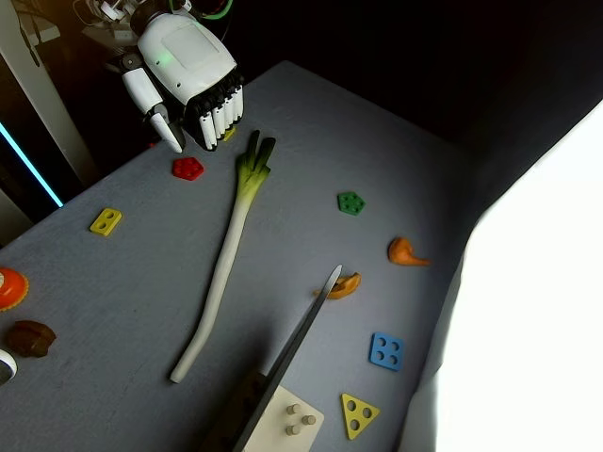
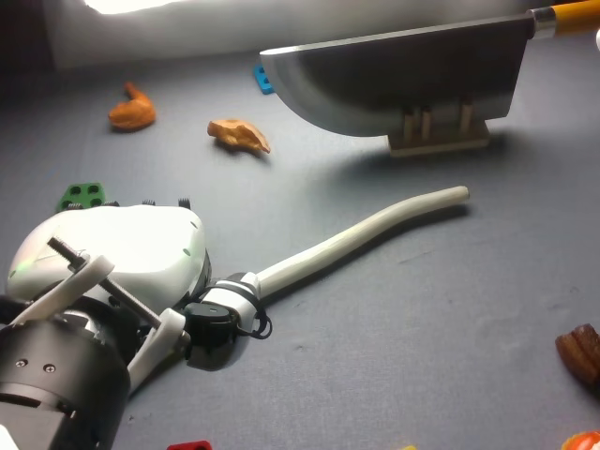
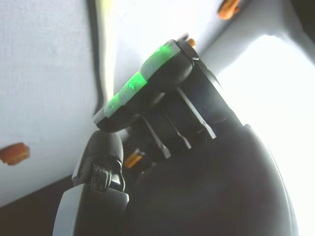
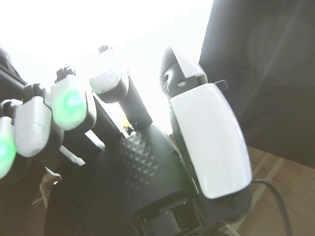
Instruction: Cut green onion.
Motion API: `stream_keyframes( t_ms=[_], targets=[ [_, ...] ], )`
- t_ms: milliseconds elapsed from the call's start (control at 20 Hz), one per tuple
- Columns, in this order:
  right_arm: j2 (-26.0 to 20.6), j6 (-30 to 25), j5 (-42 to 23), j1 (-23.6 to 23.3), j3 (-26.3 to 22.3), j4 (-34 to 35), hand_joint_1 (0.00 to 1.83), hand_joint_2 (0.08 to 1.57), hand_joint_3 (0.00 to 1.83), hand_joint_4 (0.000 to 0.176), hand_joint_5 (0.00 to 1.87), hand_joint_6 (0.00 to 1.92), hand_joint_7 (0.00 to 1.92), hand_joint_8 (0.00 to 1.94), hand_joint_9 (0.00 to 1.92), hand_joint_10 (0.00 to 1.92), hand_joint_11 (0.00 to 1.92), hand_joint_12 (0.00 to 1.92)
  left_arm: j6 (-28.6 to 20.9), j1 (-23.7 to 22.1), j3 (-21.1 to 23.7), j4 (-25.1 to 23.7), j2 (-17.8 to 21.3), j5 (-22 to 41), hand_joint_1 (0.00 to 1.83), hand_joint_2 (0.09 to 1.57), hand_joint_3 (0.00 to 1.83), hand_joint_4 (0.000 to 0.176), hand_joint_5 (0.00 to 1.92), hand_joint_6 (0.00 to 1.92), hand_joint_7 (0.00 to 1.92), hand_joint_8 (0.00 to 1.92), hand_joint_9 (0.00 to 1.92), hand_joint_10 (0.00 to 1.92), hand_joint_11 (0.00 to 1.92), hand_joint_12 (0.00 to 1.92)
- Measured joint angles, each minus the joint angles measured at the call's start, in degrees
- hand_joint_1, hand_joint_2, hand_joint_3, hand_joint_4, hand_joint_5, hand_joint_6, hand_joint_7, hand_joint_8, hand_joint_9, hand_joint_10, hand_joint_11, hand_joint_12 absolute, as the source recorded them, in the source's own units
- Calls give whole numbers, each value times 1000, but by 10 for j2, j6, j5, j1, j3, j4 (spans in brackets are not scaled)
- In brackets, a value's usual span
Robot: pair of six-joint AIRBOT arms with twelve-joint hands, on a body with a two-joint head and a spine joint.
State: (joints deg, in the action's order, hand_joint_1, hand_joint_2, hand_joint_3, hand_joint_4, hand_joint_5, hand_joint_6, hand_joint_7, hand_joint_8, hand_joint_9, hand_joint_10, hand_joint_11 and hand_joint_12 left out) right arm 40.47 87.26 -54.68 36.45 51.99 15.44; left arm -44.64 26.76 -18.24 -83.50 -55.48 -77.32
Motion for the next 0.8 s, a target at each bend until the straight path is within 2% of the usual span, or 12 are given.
stream_keyframes(
  t_ms=[50,100,250,450,550,600,650,750,800],
  targets=[
    [0,0,0,0,0,0,310,1110,291,0,84,247,119,100,49,279,0,440,0,-3,-2,5,0,0,477,1169,190,14,150,119,273,64,222,136,0,816],
    [0,1,0,0,0,0,285,1224,38,0,164,58,142,2,119,63,0,214,-1,-5,-3,6,0,0,453,1263,21,3,263,22,235,0,222,24,0,753],
    [0,1,0,0,0,2,301,1226,22,0,150,35,112,0,109,39,0,212,0,-6,-3,7,0,0,415,1279,11,0,251,6,233,1,189,3,0,661],
    [0,1,3,0,0,21,301,1227,20,0,150,33,111,0,108,37,0,210,0,-8,-3,8,0,0,415,1280,9,0,251,5,233,1,189,2,0,654],
    [3,-4,14,0,10,45,249,1231,13,0,94,6,109,0,105,26,0,111,0,-8,-4,10,0,0,491,1285,6,7,324,21,221,0,171,0,0,605],
    [5,-18,24,0,17,50,278,1222,6,0,98,5,99,0,96,18,0,151,0,-8,-6,11,0,1,485,1290,6,13,322,14,201,0,156,0,0,570],
    [8,-30,30,0,26,49,367,1151,0,0,74,5,86,1,74,7,0,161,0,-8,-7,15,0,0,451,1297,6,20,265,2,176,0,149,0,0,514],
    [15,-75,44,0,46,43,393,1130,0,0,68,4,83,1,69,4,0,167,-23,-9,-8,32,0,0,442,1299,5,22,249,0,169,0,147,0,0,498],
    [20,-105,50,0,58,38,520,1075,0,0,13,0,34,0,24,0,0,45,-42,-9,-10,43,0,-3,440,1305,5,25,195,0,143,2,120,2,0,438]
  ],
)
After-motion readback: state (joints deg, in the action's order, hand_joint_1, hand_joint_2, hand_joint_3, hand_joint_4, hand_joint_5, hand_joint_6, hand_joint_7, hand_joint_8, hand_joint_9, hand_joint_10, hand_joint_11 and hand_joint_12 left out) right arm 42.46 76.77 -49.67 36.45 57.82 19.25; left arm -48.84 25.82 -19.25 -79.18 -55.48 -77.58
